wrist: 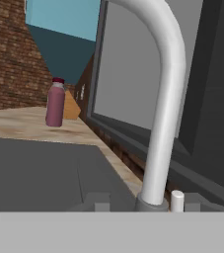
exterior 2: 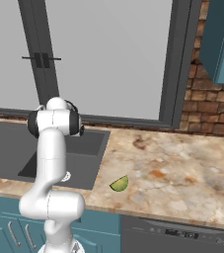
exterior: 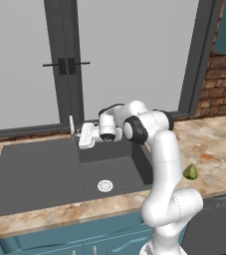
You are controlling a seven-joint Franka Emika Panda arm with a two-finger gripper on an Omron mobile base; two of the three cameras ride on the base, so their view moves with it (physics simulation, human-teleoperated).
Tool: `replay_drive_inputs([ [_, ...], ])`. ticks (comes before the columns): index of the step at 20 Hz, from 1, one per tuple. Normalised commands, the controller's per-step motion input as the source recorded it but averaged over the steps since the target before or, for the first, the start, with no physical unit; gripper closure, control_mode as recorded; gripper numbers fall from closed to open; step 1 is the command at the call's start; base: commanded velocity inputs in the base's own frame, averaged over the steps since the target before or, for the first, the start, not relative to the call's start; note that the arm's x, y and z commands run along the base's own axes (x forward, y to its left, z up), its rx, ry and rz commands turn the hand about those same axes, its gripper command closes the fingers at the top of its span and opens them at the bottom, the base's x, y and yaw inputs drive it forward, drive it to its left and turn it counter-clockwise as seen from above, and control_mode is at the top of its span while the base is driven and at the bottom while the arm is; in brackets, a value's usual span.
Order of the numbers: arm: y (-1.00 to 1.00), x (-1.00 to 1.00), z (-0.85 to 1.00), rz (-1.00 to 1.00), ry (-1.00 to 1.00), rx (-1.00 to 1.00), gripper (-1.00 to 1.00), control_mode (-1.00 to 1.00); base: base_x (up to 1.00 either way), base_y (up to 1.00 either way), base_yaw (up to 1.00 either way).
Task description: Turn on the sink faucet. Then move the lemon wedge from the counter to the sink. Turn off the sink. Move the vegetable from the sink to the pot next to the stove. Finally move the pot to the rear left burner.
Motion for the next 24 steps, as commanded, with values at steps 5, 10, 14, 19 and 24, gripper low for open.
replay_drive_inputs([
  [5, -0.05, 0.48, 0.0, 0.18, 0.01, 0.07, 1.0, -1.0, 0.0, 0.0, 0.0],
  [10, 0.05, 0.54, 0.09, 0.05, 0.04, 0.06, 1.0, -1.0, 0.0, 0.0, 0.0],
  [14, 0.03, 0.53, 0.16, -0.12, 0.13, 0.0, 1.0, -1.0, 0.0, 0.0, 0.0],
  [19, -0.38, 0.41, 0.02, -0.03, 0.1, 0.04, 1.0, -1.0, 0.0, 0.0, 0.0],
  [24, -0.57, 0.31, 0.0, 0.0, 0.07, 0.08, 1.0, -1.0, 0.0, 0.0, 0.0],
])
